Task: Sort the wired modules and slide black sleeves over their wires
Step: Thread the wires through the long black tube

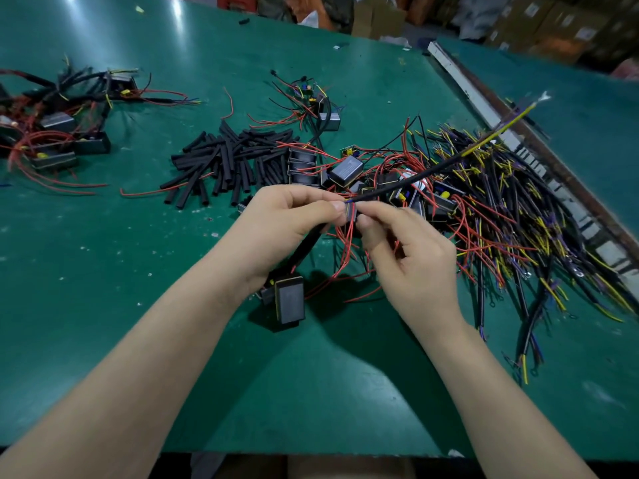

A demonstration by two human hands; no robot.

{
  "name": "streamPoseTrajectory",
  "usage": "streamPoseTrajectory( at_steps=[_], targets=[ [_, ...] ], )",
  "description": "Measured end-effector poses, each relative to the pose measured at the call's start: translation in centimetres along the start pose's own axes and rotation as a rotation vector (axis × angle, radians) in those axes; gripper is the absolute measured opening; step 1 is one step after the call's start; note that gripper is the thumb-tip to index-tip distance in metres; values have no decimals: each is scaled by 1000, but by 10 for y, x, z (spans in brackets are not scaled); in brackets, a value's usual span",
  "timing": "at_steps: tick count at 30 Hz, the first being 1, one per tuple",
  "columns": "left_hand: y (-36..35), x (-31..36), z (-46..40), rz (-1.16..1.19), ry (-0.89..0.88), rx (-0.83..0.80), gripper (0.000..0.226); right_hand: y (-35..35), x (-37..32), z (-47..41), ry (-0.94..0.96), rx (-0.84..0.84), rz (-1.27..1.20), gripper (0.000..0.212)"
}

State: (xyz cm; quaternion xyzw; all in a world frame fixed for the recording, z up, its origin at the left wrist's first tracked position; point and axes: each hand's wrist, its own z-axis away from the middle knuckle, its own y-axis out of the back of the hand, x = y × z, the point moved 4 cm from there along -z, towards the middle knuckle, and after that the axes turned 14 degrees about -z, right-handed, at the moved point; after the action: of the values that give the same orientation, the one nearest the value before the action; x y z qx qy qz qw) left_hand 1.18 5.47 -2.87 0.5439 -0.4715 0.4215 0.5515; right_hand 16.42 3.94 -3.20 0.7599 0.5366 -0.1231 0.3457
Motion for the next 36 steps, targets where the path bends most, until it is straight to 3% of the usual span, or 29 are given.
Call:
streamPoseTrajectory(
  at_steps=[6, 11, 16, 24, 28, 31, 36],
  targets=[
    [-4, -4, -2, 104, 0, -66, 15, 0, 5, -1, -47, 2, -113, 17],
    [-7, -4, -2, 88, -18, -65, 12, -5, 11, -1, -283, -3, -417, 19],
    [-7, -5, -2, 150, 28, -50, 12, -9, 10, 0, -395, 16, -668, 27],
    [-9, -6, -2, 145, 50, -86, 11, -14, 19, 3, -727, 40, -925, 16],
    [-13, -2, 2, 74, -30, -145, 13, -4, 16, -3, -540, 32, -747, 23],
    [-12, -2, 3, -14, -52, -90, 11, -1, 15, -2, -482, 22, -702, 27],
    [-8, -6, 0, -212, -53, 80, 12, -4, 6, 2, -88, -98, -119, 20]
  ],
)
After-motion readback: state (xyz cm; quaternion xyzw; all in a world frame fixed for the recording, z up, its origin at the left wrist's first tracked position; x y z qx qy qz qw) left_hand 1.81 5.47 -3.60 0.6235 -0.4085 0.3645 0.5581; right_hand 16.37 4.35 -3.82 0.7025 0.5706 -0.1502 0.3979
